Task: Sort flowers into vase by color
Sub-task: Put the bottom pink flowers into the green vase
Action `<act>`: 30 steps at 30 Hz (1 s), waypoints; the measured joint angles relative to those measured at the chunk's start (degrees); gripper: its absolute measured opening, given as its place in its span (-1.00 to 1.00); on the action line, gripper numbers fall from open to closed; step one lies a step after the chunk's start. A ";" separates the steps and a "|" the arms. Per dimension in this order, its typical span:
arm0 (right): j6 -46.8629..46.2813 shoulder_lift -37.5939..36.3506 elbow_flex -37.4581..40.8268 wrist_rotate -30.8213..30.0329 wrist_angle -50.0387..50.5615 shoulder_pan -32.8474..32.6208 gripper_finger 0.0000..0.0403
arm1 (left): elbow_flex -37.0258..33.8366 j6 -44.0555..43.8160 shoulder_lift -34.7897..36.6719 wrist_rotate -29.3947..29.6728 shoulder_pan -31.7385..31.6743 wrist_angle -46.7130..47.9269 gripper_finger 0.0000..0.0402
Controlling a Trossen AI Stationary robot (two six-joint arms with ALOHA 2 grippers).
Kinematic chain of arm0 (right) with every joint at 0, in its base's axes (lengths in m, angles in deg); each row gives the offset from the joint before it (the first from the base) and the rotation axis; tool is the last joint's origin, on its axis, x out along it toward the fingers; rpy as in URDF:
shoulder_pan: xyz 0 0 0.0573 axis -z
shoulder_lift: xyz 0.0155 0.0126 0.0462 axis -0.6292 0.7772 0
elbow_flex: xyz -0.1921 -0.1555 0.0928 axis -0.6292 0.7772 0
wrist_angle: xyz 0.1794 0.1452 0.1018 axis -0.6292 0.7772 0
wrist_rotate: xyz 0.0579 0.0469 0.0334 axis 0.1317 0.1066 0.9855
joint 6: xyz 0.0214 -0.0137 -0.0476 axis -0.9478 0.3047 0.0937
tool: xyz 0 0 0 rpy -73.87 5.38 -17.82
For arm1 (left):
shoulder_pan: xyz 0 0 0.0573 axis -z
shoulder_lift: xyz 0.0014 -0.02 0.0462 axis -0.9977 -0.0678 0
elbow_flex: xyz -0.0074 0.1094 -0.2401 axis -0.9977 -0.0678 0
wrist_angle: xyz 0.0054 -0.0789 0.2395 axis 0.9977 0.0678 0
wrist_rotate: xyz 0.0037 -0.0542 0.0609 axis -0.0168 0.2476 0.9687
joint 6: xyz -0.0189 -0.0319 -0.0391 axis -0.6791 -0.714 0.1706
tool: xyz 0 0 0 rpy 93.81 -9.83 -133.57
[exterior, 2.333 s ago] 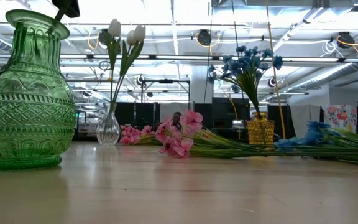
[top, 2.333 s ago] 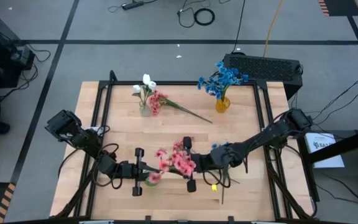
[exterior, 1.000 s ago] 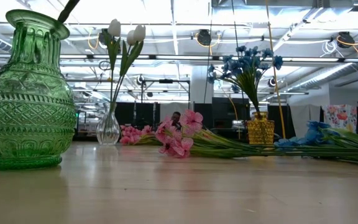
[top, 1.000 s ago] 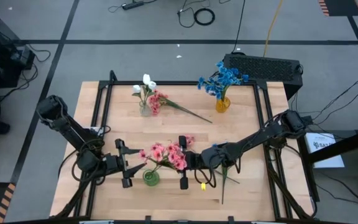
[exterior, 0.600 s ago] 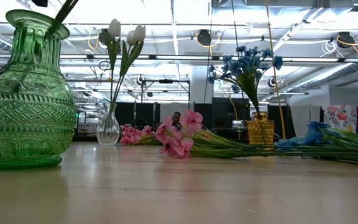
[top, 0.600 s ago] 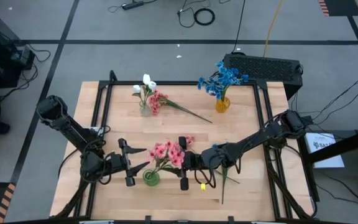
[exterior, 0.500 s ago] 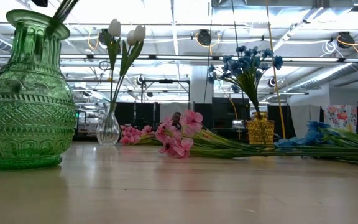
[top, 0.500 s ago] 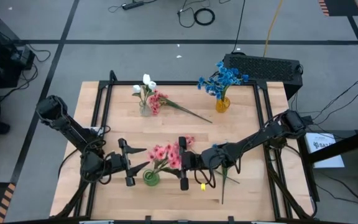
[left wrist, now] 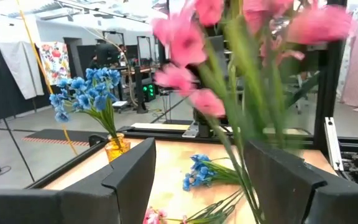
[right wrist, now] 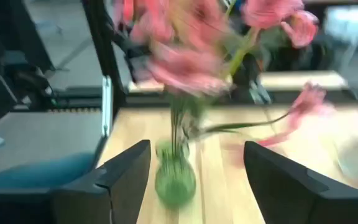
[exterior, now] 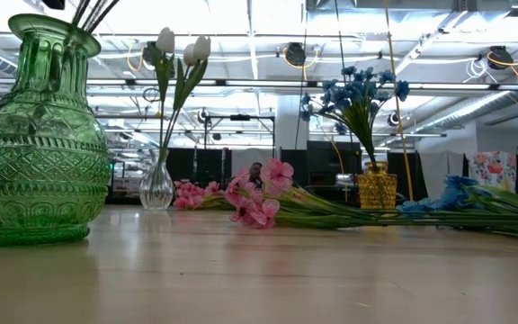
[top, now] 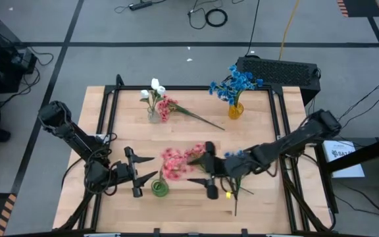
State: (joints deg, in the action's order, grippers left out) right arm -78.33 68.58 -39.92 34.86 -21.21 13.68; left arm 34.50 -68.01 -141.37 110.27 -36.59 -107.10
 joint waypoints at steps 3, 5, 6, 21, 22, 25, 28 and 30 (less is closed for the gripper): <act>-8.12 -3.82 0.00 -4.04 11.81 -2.04 0.24 | 0.00 0.00 0.19 1.99 1.50 0.10 0.24; -15.53 -5.73 0.00 -8.21 19.84 -3.94 0.22 | 0.00 0.00 0.72 2.84 2.48 0.14 0.24; -19.84 -6.42 0.00 -10.39 23.60 -5.05 0.21 | 0.00 0.00 0.93 2.88 2.90 0.13 0.24; -66.18 3.64 0.07 -14.55 54.90 -18.35 0.01 | 0.00 -7.39 3.10 2.97 4.07 9.80 0.24; -64.97 4.81 0.07 -14.13 54.87 -18.37 0.01 | 0.00 -7.47 3.15 2.97 4.07 9.98 0.24; -59.90 8.70 0.07 -13.89 54.53 -16.84 0.01 | 0.00 -7.52 3.23 2.93 4.06 10.03 0.24; -53.12 13.08 0.07 -13.73 54.65 -14.07 0.01 | 0.00 -7.52 3.46 2.90 4.07 10.16 0.24; -49.28 15.04 0.07 -11.46 54.69 -11.65 0.01 | 0.00 -7.52 3.81 2.88 4.09 10.14 0.24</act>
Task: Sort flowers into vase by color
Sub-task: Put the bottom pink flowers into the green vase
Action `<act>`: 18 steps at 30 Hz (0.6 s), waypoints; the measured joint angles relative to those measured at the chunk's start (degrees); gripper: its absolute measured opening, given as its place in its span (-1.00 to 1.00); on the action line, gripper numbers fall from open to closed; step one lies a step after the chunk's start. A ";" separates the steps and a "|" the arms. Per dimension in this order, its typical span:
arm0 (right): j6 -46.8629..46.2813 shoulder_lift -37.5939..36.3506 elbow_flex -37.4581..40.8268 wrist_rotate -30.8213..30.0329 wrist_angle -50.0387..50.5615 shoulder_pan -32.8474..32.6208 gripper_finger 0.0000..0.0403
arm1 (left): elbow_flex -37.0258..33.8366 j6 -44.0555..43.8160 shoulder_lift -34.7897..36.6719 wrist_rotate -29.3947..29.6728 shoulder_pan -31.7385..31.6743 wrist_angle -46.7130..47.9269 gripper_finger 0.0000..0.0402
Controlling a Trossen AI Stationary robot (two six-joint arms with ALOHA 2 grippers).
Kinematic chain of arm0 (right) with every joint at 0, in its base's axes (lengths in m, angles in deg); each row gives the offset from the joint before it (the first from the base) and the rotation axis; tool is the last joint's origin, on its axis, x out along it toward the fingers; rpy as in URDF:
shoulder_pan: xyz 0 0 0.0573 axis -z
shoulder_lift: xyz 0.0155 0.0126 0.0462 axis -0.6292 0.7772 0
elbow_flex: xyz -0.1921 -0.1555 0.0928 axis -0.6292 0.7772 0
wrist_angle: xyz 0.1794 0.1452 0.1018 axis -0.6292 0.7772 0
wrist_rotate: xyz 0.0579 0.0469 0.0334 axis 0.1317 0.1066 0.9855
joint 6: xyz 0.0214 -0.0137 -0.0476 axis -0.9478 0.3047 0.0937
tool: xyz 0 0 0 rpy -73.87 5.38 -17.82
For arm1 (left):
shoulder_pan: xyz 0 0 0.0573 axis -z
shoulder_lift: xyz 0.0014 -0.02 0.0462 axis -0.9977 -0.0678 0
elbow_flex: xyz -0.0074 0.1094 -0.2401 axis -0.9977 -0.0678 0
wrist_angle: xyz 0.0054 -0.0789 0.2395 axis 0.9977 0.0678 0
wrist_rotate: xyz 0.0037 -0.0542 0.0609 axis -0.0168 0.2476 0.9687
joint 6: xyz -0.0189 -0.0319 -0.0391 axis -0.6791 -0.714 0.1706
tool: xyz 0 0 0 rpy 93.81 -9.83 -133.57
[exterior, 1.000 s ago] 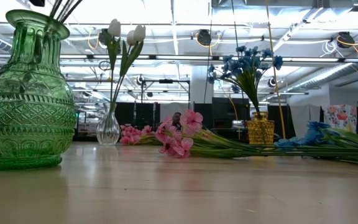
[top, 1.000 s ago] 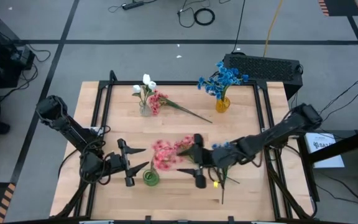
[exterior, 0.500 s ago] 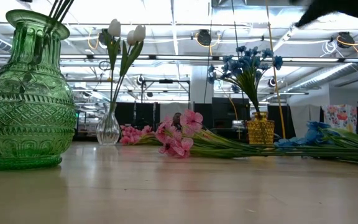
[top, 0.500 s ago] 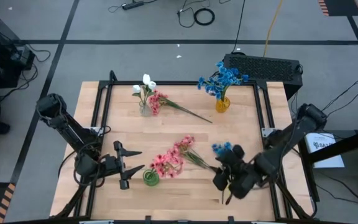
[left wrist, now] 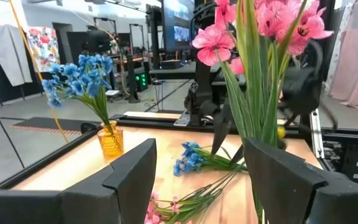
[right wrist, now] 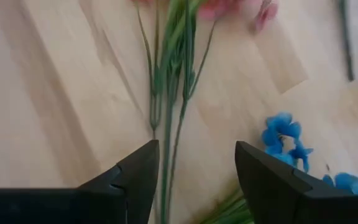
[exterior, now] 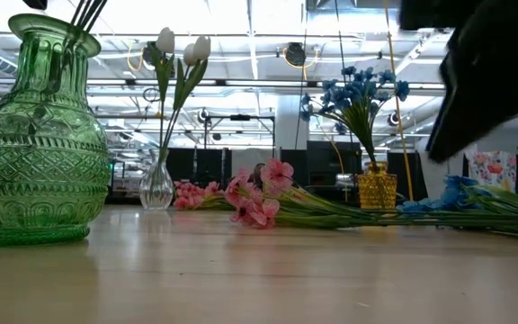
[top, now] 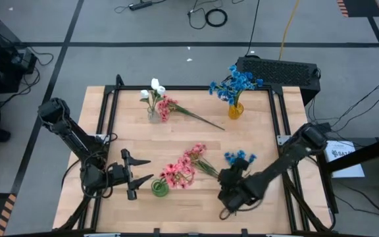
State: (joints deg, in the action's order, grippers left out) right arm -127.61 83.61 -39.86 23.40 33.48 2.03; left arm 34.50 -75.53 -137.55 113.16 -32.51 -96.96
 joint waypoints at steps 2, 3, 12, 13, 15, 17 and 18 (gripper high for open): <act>3.97 1.04 0.00 3.48 -0.85 2.29 0.01 | 0.00 -0.01 0.39 -0.04 0.08 0.06 0.24; 5.65 1.21 0.00 4.61 -1.57 3.13 0.01 | 0.00 -0.03 0.67 -0.08 0.21 0.33 0.24; 14.59 0.44 5.27 13.81 -7.07 6.71 0.01 | 0.00 -4.35 4.23 -0.37 1.70 8.54 0.24; 14.57 0.44 6.63 14.74 -8.77 6.75 0.01 | 0.00 -4.99 4.55 -0.43 1.89 9.57 0.24; 13.90 0.42 9.09 16.28 -12.42 6.61 0.01 | -0.01 -5.92 5.00 -0.46 2.03 11.01 0.24; 13.25 -0.03 11.28 17.01 -16.62 6.58 0.01 | 0.00 -5.94 5.28 -0.48 2.03 11.33 0.24; 13.09 -0.09 12.06 17.19 -18.68 6.61 0.01 | 0.00 -5.94 5.39 -0.50 2.03 11.47 0.24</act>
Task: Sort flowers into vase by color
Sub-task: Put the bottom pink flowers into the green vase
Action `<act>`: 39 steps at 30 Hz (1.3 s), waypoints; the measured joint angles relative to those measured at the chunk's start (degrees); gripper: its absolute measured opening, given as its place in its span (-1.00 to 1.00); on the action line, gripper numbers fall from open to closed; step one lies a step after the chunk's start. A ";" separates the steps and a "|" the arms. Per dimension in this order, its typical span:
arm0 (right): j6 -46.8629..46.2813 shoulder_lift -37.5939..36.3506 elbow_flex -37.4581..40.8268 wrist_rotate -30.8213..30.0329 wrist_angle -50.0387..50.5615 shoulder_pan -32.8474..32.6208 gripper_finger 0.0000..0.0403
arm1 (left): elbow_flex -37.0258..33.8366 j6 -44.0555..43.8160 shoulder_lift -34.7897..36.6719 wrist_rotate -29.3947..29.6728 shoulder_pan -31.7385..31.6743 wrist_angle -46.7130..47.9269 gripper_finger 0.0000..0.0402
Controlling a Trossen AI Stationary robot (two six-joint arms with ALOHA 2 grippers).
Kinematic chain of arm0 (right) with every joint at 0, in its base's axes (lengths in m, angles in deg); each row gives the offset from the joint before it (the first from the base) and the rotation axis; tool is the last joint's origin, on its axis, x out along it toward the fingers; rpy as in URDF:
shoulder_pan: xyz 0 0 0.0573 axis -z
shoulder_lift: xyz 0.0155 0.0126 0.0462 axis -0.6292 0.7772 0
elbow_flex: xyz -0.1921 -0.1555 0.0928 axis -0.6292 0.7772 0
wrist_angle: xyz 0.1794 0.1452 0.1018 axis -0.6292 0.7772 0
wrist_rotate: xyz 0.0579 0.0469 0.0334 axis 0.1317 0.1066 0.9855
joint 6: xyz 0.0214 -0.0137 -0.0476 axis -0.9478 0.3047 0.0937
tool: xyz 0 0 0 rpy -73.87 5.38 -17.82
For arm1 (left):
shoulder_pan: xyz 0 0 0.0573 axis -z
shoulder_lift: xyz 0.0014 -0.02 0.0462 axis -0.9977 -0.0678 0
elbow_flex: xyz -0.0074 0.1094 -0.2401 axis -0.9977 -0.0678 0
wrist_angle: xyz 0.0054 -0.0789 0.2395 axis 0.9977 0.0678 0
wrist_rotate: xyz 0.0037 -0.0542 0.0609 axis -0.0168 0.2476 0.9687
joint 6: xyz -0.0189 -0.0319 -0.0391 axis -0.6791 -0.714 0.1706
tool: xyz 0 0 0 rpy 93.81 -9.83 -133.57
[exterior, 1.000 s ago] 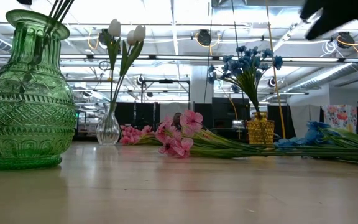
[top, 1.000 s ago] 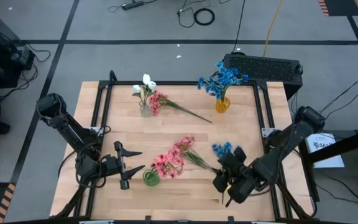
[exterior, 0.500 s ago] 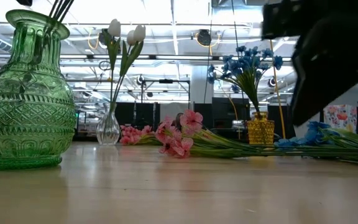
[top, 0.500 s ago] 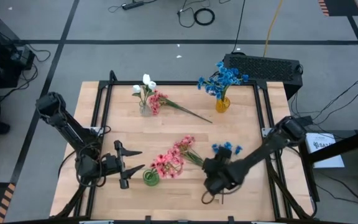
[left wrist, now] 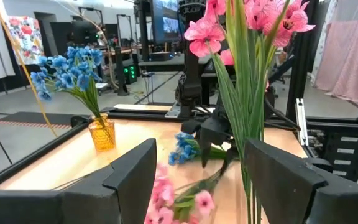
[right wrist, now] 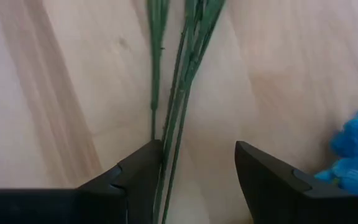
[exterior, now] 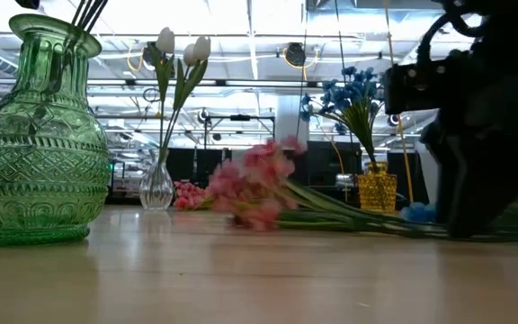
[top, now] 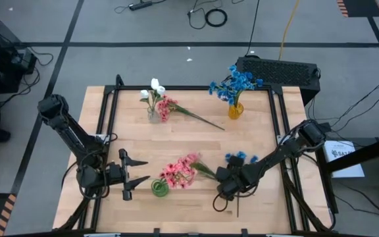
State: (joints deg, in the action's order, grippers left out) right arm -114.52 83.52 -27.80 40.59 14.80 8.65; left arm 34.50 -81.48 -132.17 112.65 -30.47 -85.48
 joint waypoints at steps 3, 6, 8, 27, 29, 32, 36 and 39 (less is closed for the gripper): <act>-0.32 -0.02 0.59 0.03 -2.08 0.00 0.01 | 0.00 0.00 0.09 0.01 -0.07 -0.03 0.24; 0.47 -0.98 0.86 0.97 -3.23 0.04 -0.03 | 0.00 0.00 0.09 0.02 -0.11 0.00 0.24; 0.44 -2.40 0.94 1.72 -3.36 0.05 -0.08 | 0.00 0.01 0.09 0.02 -0.11 0.02 0.24; -1.71 0.14 0.62 3.44 -7.66 0.00 -0.04 | 0.00 0.07 0.06 0.04 -0.42 0.48 0.24; -1.69 0.55 0.57 3.33 -7.91 0.11 -0.07 | 0.00 0.07 0.06 0.02 -0.87 0.47 0.24; -1.60 0.43 0.59 3.24 -8.16 0.24 -0.19 | 0.00 0.05 0.06 0.04 -1.80 0.44 0.24; -1.51 -0.03 0.73 2.28 -8.20 0.24 -0.50 | 0.00 0.02 0.06 0.04 -2.60 0.44 0.24; -1.73 -0.06 0.75 2.21 -8.47 0.26 -0.84 | 0.00 0.04 0.06 0.04 -3.10 0.45 0.24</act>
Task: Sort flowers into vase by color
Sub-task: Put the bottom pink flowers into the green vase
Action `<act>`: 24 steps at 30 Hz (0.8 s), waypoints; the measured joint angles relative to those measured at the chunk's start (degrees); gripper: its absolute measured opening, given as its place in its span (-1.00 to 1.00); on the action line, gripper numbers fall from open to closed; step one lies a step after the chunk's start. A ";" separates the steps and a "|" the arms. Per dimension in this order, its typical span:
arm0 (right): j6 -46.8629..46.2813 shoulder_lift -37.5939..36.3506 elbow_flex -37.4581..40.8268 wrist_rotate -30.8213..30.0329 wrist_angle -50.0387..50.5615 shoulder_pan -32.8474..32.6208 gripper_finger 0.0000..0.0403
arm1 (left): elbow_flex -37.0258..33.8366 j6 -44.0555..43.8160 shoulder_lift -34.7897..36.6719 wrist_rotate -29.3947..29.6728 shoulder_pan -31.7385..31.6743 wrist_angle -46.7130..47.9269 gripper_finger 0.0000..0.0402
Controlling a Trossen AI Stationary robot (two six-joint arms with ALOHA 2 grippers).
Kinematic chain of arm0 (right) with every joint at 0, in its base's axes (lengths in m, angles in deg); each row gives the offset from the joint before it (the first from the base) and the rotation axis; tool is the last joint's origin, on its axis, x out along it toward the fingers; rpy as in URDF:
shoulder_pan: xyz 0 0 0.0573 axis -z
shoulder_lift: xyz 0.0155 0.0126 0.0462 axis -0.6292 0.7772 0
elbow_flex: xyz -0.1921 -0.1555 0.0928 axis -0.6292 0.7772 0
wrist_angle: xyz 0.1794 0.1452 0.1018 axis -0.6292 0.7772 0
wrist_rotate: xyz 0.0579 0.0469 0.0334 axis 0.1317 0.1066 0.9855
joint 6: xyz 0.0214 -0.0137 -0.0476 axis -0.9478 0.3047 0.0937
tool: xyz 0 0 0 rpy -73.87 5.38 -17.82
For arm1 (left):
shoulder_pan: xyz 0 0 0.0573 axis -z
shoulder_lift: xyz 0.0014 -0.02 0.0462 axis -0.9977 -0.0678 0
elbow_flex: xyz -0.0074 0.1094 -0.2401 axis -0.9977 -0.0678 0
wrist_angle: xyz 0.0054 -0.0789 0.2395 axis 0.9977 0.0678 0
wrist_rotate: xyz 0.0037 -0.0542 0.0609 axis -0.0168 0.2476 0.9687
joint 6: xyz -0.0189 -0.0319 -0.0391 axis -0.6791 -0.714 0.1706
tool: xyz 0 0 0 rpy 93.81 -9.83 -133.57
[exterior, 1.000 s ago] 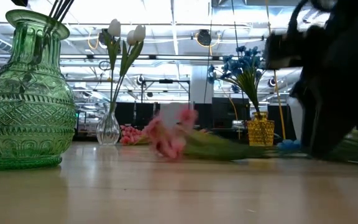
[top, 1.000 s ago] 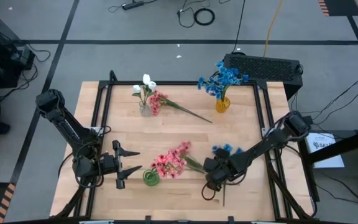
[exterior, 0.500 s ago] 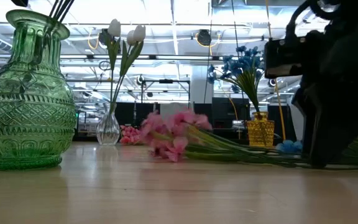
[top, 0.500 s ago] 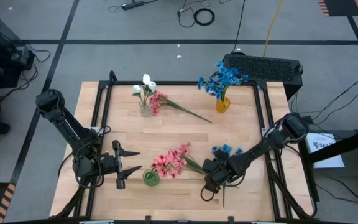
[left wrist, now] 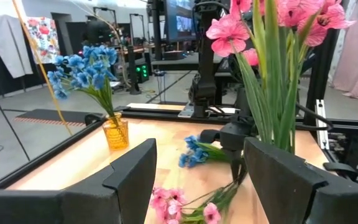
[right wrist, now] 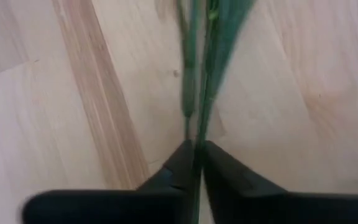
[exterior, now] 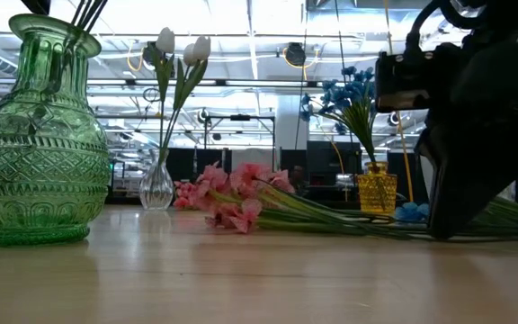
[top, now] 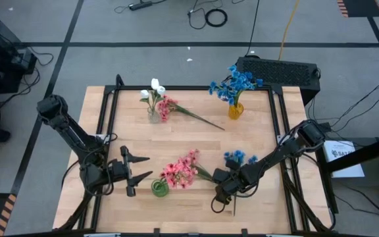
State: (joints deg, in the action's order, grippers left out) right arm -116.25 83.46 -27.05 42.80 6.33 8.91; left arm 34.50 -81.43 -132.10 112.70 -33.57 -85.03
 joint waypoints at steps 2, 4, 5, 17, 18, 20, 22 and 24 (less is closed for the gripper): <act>0.21 0.00 0.00 -0.38 -0.29 0.00 -0.95 | 0.00 0.00 0.00 0.00 -0.35 0.00 0.24; 0.19 0.02 0.06 -1.63 -0.36 0.00 -0.95 | 0.00 0.00 0.00 0.00 -0.65 0.14 0.24; 0.18 -0.05 0.09 -2.39 -0.38 0.00 -0.97 | 0.00 -0.02 0.00 0.00 -0.77 0.29 0.24; -2.78 -14.86 0.15 -20.08 3.10 0.00 -1.00 | 0.00 1.18 0.13 0.02 -0.79 -0.42 0.24; -2.62 -16.71 0.13 -22.59 2.88 -0.02 -1.00 | 0.00 1.65 0.15 0.00 -0.77 -0.86 0.24; -1.98 -20.01 0.11 -28.34 2.79 -0.16 -1.00 | 0.00 2.06 0.22 0.04 -0.77 -2.45 0.24; 0.15 -22.98 0.11 -34.87 1.76 -0.55 -1.00 | 0.00 2.85 0.48 0.03 -0.77 -4.21 0.24; 4.03 -25.37 0.11 -41.29 -1.19 -0.86 -1.00 | 0.00 3.21 0.94 0.04 -0.77 -5.34 0.24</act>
State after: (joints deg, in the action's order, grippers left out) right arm -112.22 58.09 -26.94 1.51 5.14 8.05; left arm 34.50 -78.22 -131.17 112.74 -34.34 -90.36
